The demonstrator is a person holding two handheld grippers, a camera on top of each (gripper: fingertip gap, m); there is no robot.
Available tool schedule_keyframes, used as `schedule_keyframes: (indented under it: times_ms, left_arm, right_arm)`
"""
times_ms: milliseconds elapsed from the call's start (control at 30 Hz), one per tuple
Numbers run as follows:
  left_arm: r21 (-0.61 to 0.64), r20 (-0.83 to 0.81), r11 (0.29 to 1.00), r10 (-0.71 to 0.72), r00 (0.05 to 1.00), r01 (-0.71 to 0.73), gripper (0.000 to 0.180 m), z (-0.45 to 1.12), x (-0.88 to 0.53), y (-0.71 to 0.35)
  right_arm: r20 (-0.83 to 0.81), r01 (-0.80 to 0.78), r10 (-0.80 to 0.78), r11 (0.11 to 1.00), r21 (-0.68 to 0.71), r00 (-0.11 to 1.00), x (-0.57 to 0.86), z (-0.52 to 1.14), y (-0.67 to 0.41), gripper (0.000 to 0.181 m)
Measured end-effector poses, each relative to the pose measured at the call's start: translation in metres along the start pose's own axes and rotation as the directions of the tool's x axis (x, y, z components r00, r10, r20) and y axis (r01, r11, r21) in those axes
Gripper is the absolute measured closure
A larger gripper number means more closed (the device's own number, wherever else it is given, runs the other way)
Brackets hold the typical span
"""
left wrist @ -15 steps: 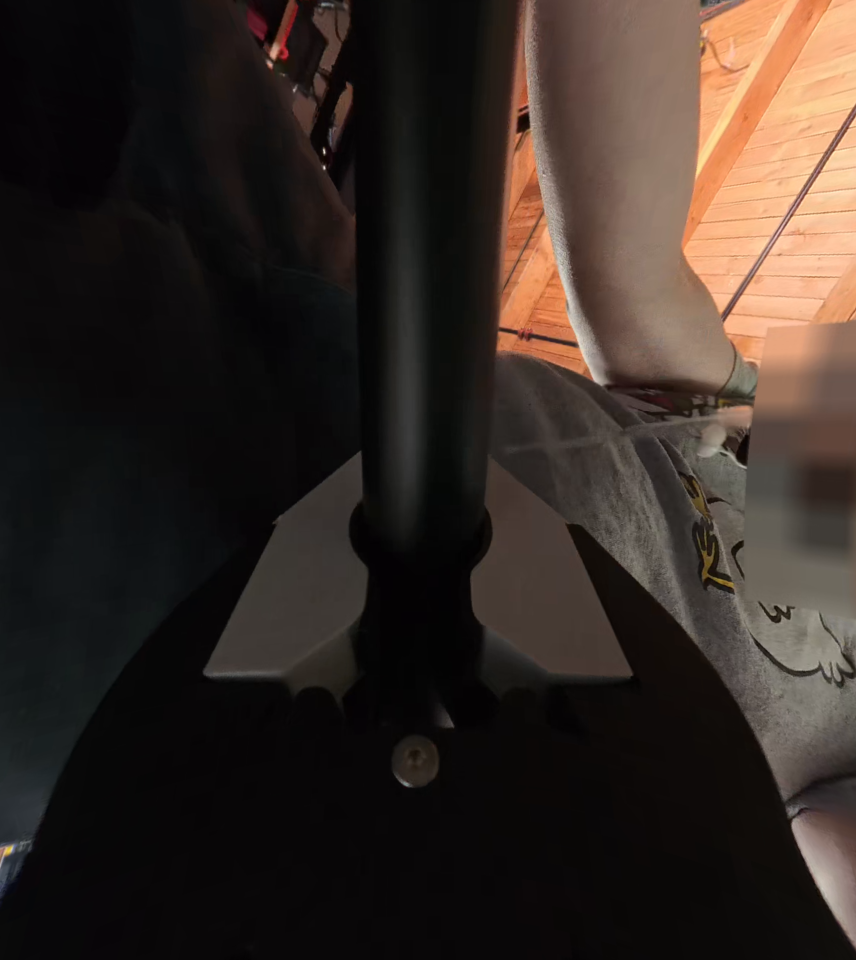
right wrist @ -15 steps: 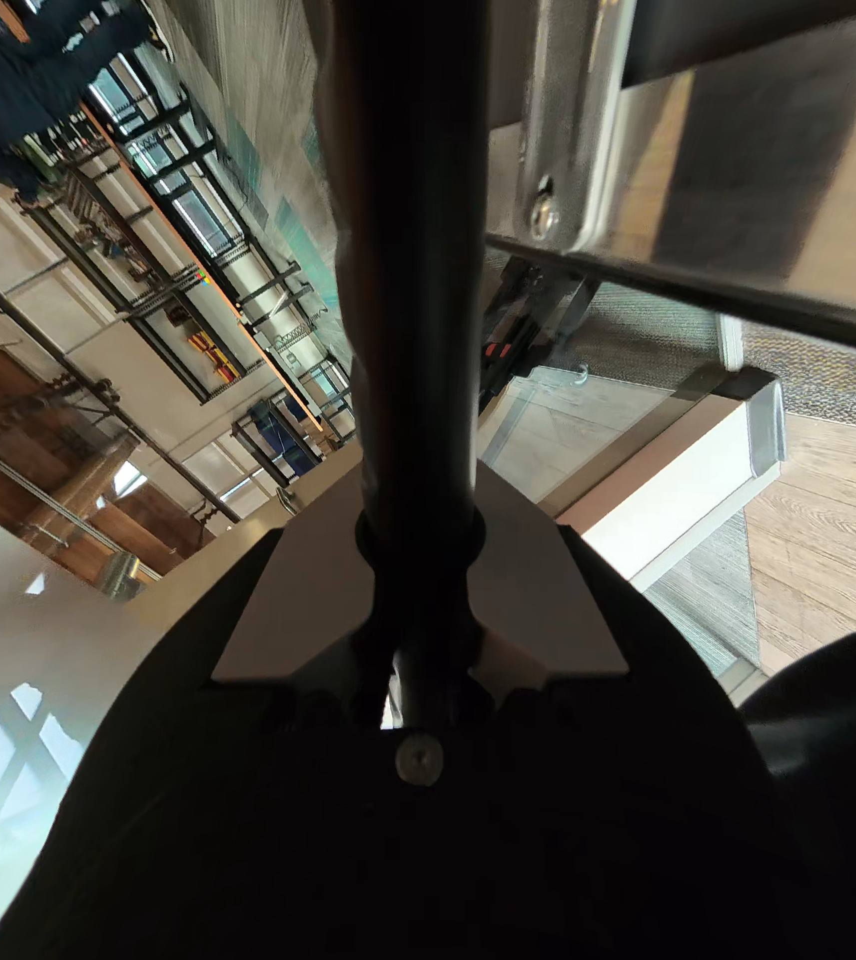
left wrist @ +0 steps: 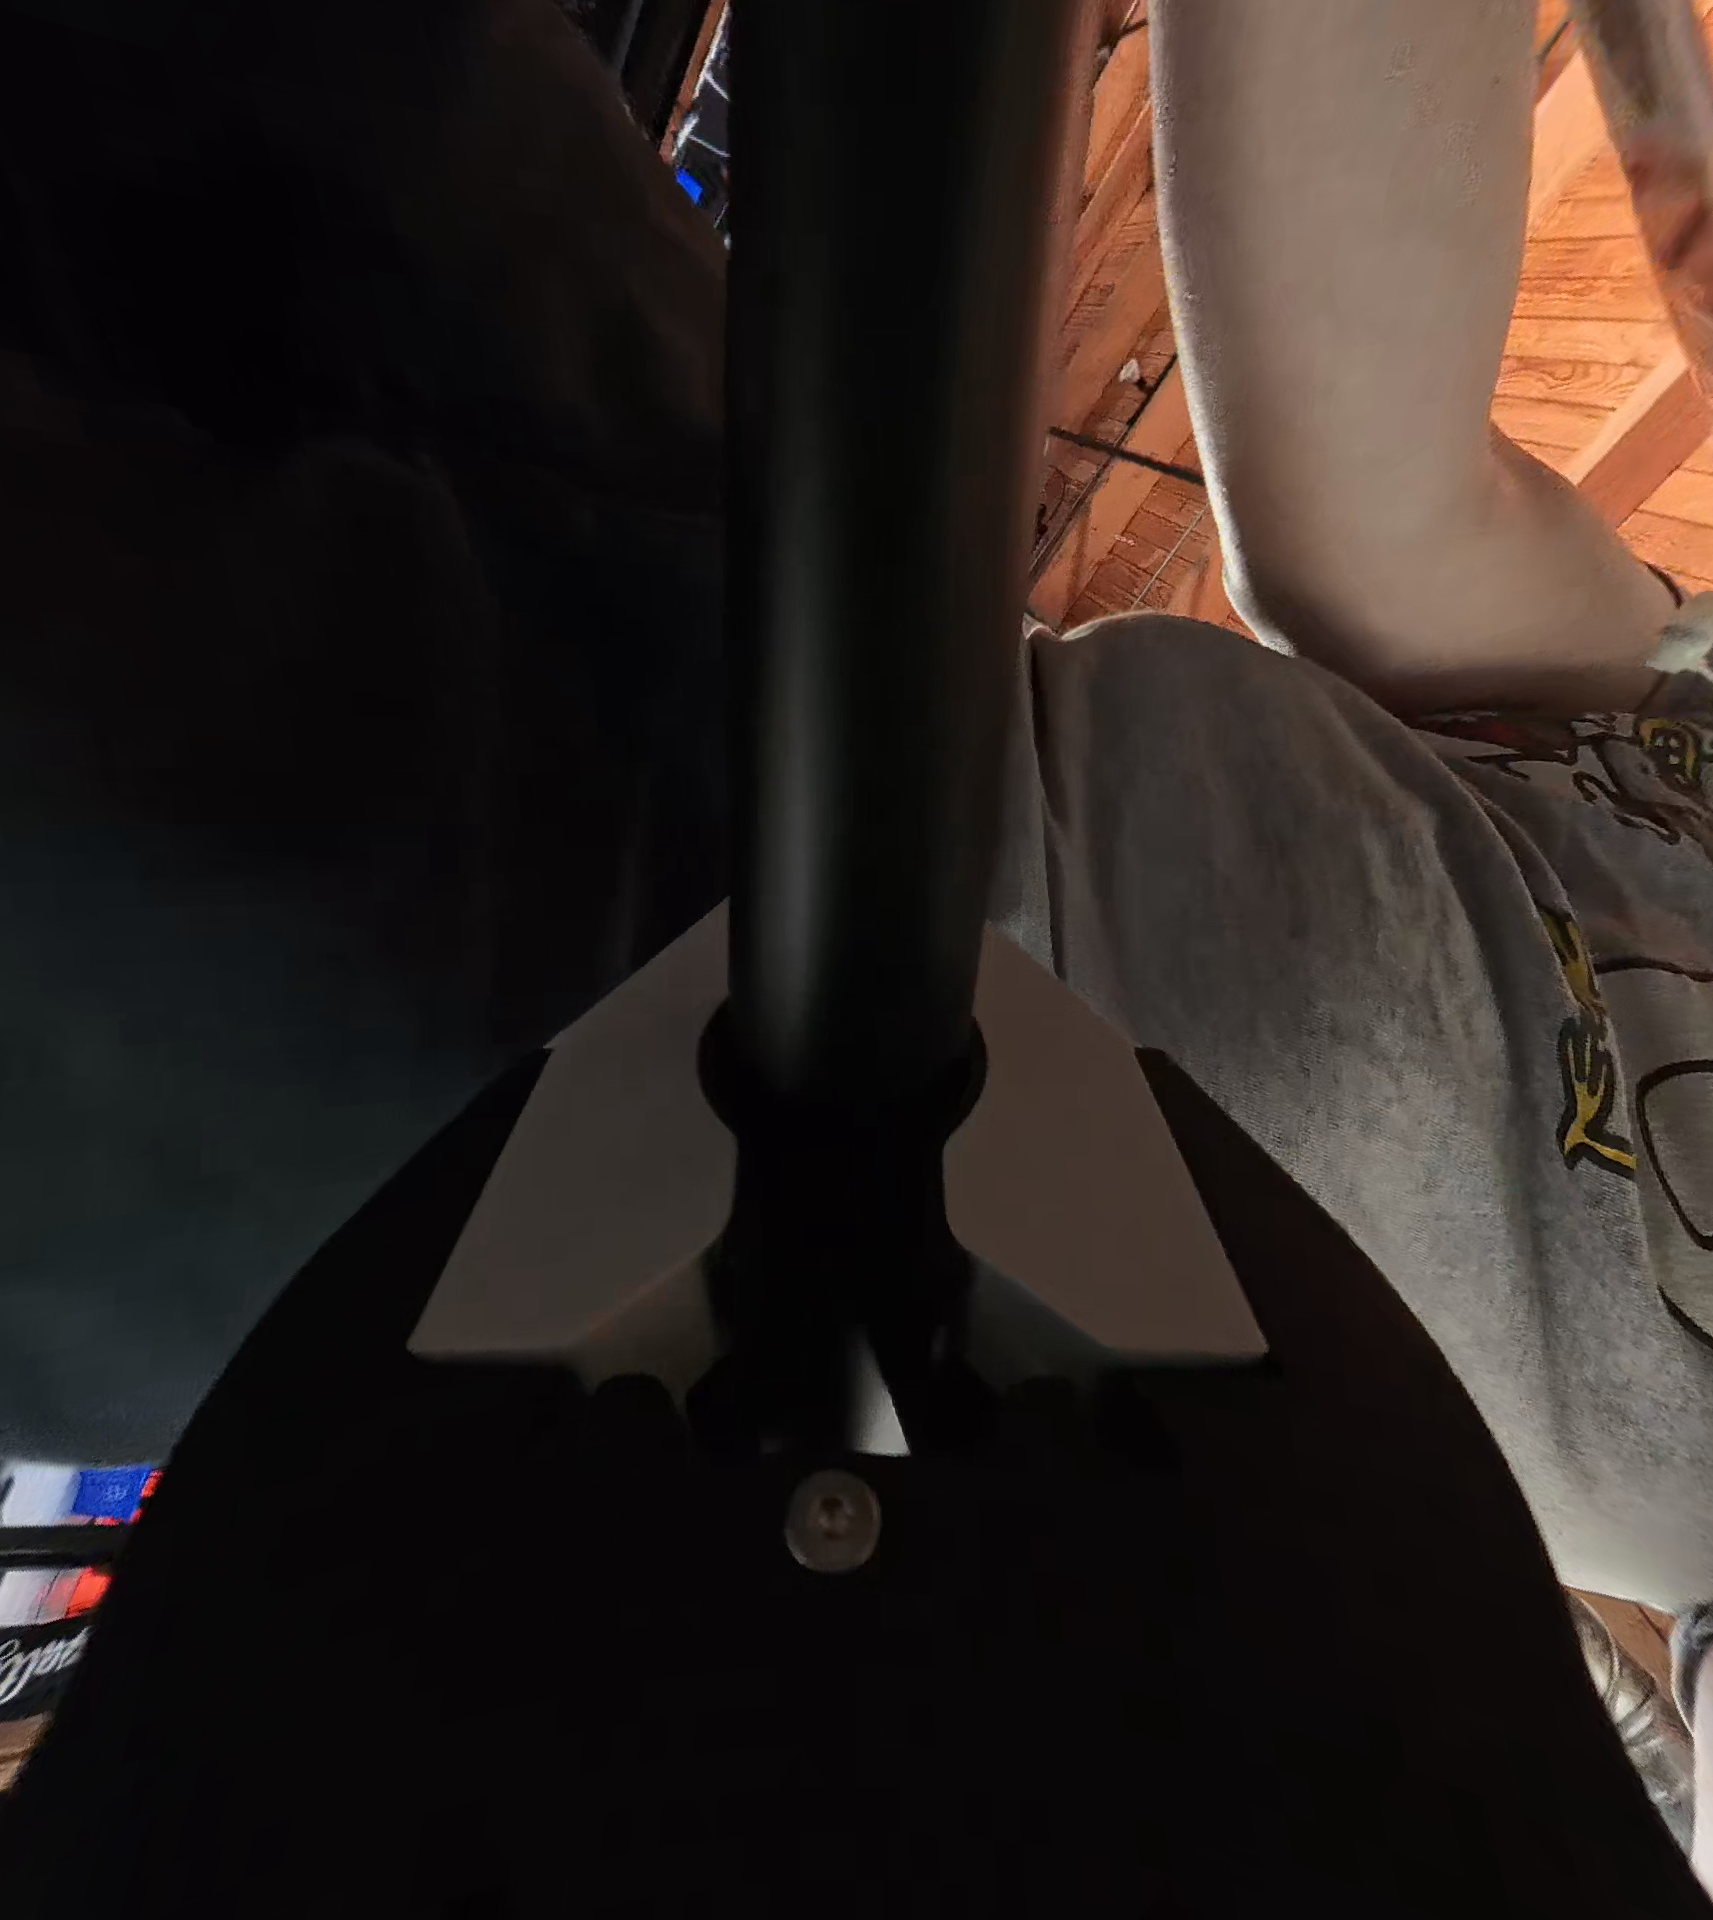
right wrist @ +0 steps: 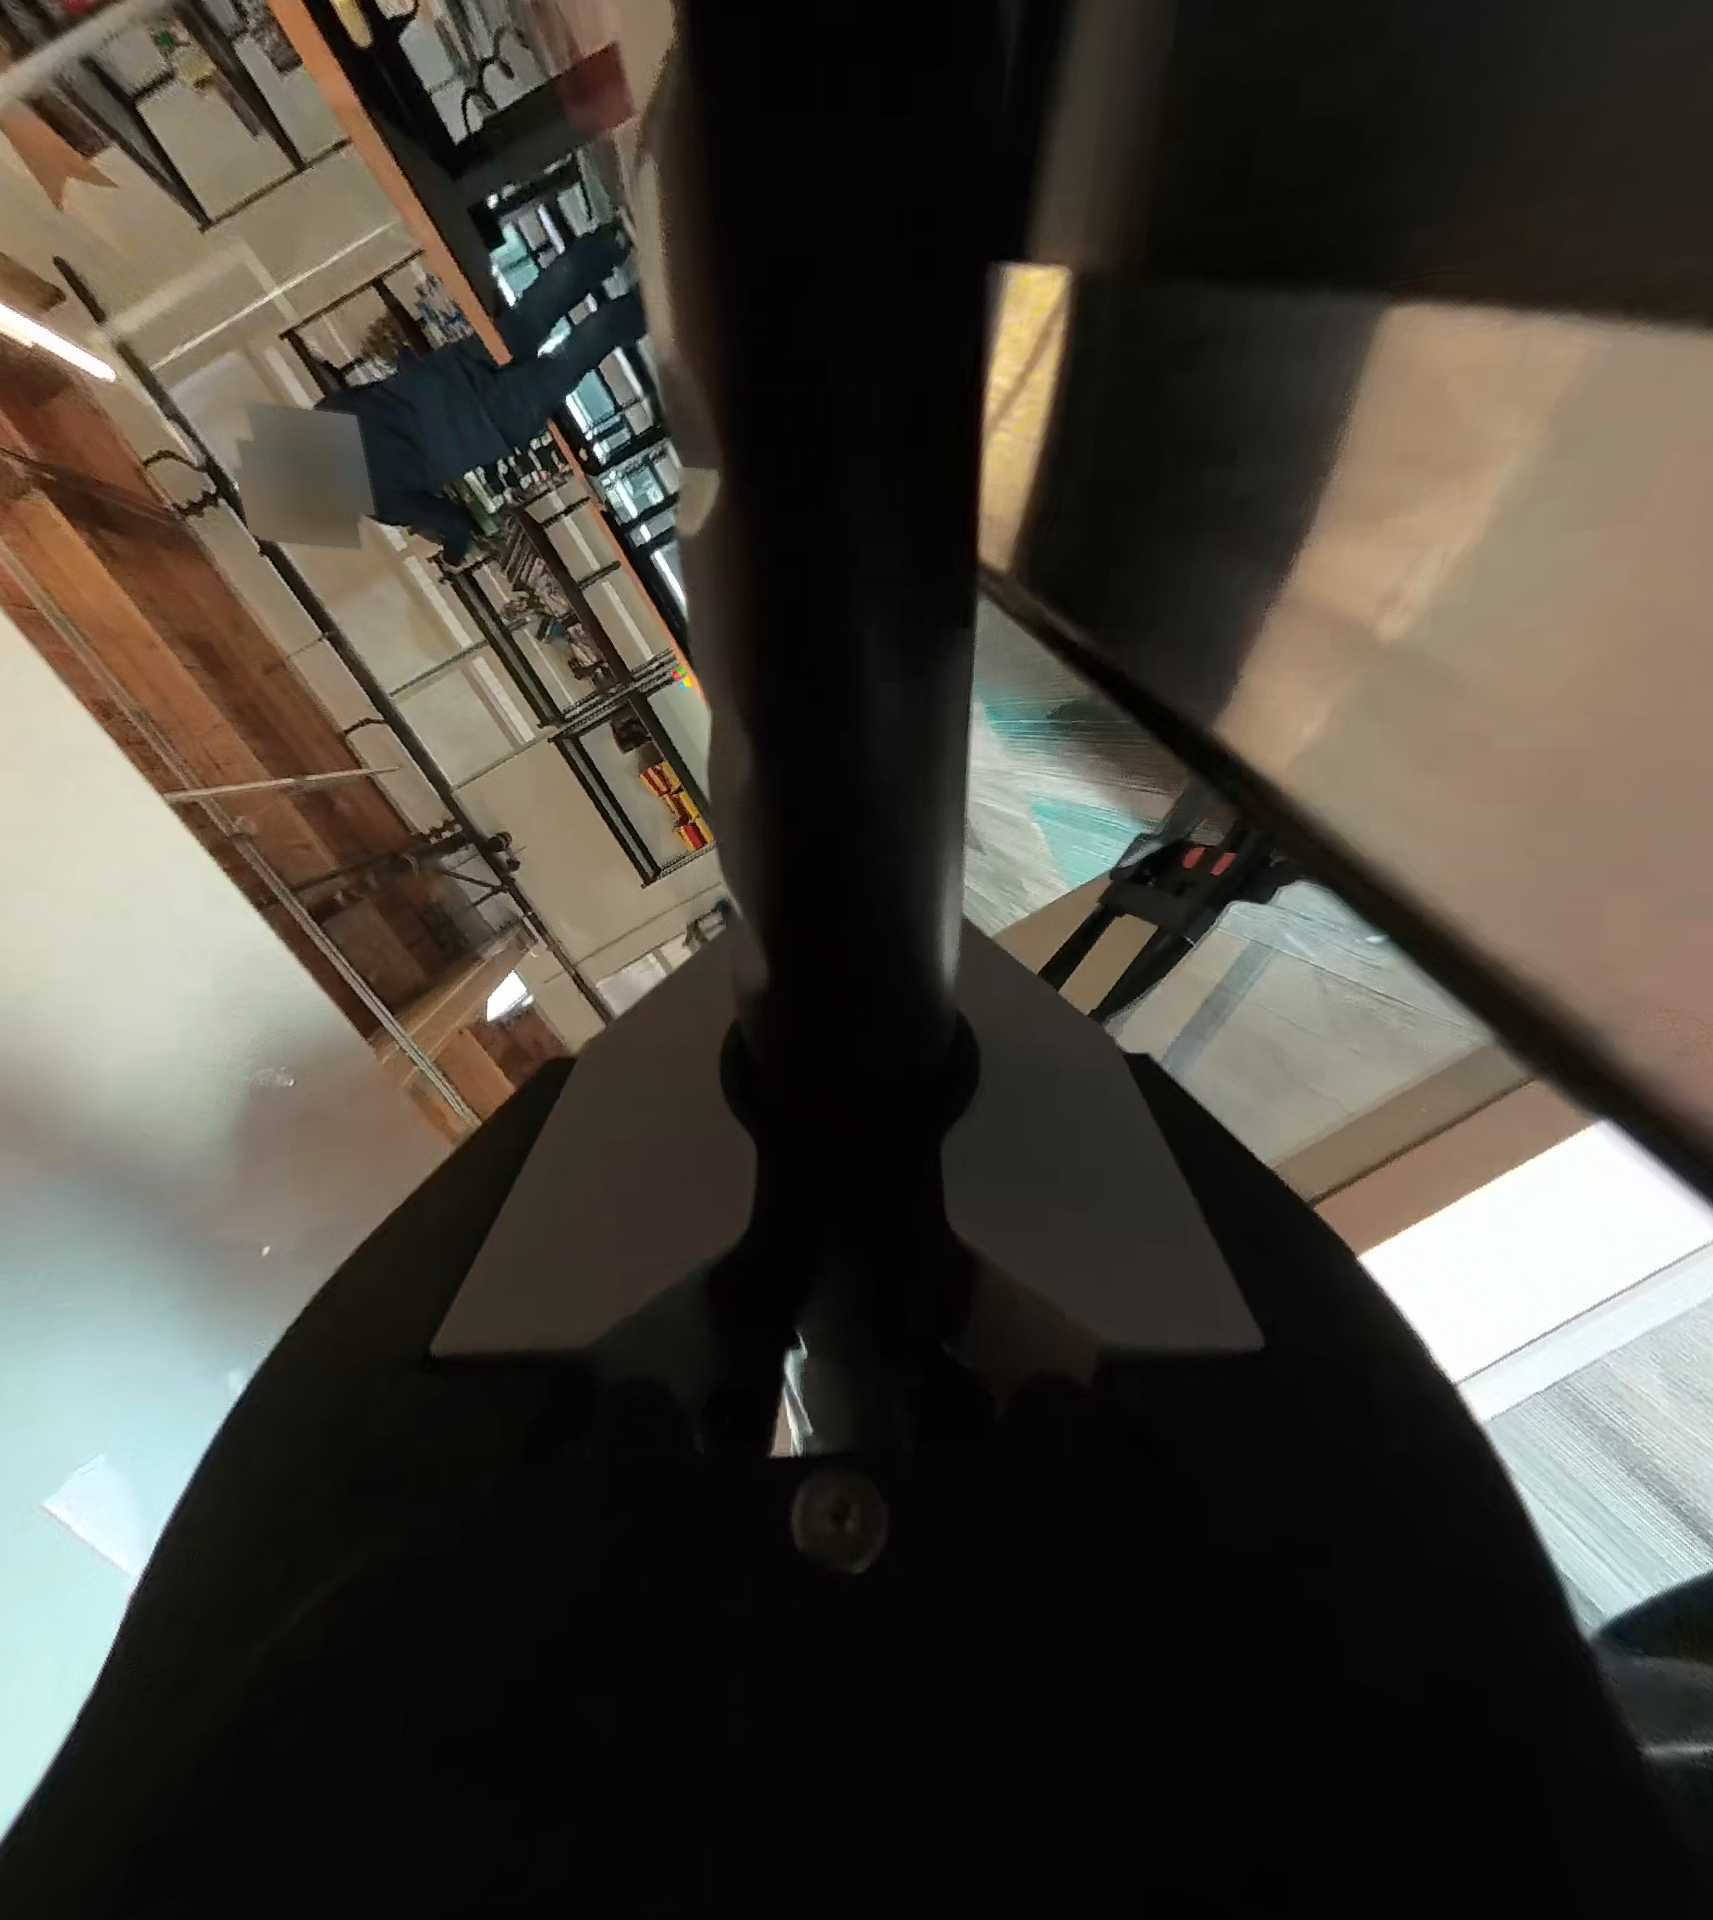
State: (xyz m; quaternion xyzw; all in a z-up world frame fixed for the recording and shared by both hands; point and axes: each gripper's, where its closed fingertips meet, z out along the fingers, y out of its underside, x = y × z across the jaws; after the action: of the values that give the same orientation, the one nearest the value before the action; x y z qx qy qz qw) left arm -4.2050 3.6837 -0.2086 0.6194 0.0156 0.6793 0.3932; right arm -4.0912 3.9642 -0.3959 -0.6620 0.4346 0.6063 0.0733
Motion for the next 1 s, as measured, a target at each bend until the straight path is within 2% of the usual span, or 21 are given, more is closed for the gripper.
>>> schedule_keyframes:
  times_ms: [100, 267, 333, 433, 767, 1000]
  left_arm:
    - [-0.037, 0.008, 0.999, 0.005, 1.0, -0.005, 0.156, 0.008, 0.008, -0.003]
    - [-0.049, -0.005, 0.999, -0.024, 1.0, 0.023, 0.156, 0.032, 0.017, -0.025]
    - [-0.091, -0.008, 0.996, -0.008, 1.0, 0.007, 0.156, 0.042, 0.023, -0.028]
    - [-0.138, 0.021, 0.99, -0.028, 0.999, 0.03, 0.155, 0.051, 0.019, -0.027]
    - [-0.186, 0.098, 0.982, 0.002, 0.995, 0.016, 0.156, 0.041, 0.013, -0.027]
    - [-0.215, 0.095, 0.976, -0.005, 0.995, 0.026, 0.155, 0.047, 0.016, -0.027]
  right_arm:
    - [0.024, 0.019, -0.018, 1.0, -0.013, 1.0, -0.01, 0.001, -0.004, 0.165]
    - [0.033, -0.036, 0.033, 0.996, 0.087, 0.999, -0.001, -0.028, -0.036, 0.166]
    - [0.043, -0.015, 0.013, 0.999, 0.045, 0.999, -0.008, -0.032, -0.038, 0.166]
    - [0.052, -0.028, 0.025, 0.998, 0.057, 0.998, -0.008, -0.036, -0.043, 0.165]
    - [0.109, -0.015, 0.01, 0.999, 0.05, 0.994, -0.015, -0.043, -0.044, 0.165]
    - [0.136, -0.005, -0.002, 0.999, 0.045, 0.991, -0.018, -0.049, -0.047, 0.165]
